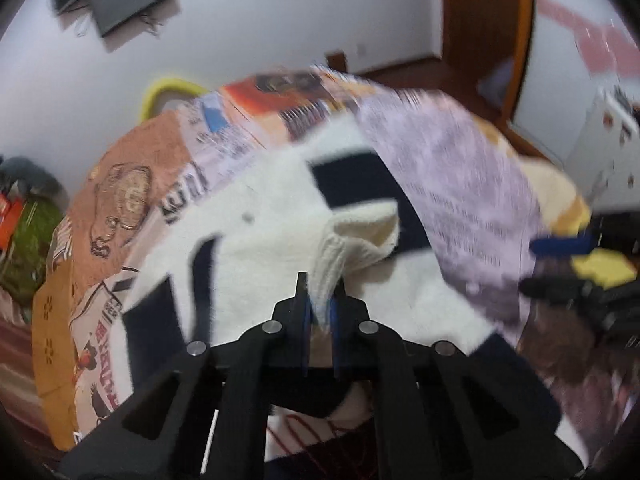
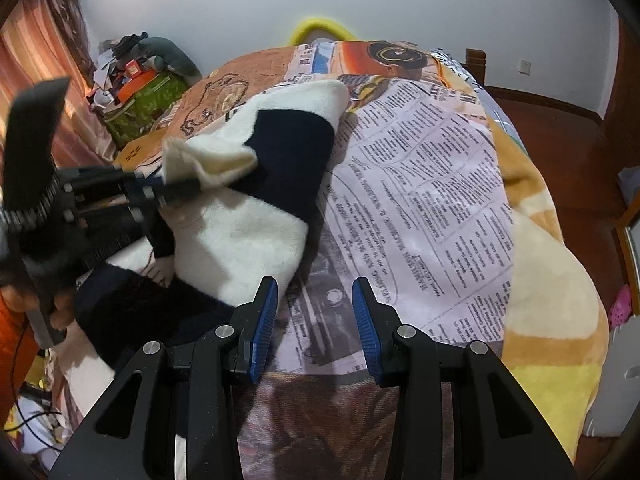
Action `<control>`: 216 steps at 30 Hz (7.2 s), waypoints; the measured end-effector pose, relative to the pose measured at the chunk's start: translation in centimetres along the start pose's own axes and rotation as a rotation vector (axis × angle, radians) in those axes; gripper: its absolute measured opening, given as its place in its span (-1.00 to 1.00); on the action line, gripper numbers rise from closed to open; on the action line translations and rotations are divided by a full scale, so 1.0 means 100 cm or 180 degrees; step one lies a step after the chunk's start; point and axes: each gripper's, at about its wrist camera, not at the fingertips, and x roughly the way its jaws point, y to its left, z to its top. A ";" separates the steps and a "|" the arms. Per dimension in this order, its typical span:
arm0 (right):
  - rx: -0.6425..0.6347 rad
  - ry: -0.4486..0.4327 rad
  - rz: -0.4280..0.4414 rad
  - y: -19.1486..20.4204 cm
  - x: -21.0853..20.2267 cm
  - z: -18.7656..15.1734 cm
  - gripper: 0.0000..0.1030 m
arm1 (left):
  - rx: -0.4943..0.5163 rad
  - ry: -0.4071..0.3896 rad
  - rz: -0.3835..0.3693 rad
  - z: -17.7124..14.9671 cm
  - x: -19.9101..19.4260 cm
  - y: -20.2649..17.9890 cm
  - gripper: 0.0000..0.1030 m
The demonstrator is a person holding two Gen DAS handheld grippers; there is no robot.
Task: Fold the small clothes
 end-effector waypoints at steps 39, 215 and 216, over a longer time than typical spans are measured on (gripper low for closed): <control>-0.0665 -0.0301 -0.0555 0.041 0.011 0.044 -0.83 | -0.1306 -0.0293 0.0663 -0.070 -0.058 0.172 -0.87; -0.0300 -0.0668 0.0010 0.016 -0.047 0.050 -0.86 | -0.1694 -0.0424 0.0521 -0.088 -0.111 0.172 -0.87; -0.0284 -0.0671 0.0006 0.013 -0.042 0.057 -0.86 | -0.1710 -0.0411 0.0552 -0.084 -0.104 0.179 -0.87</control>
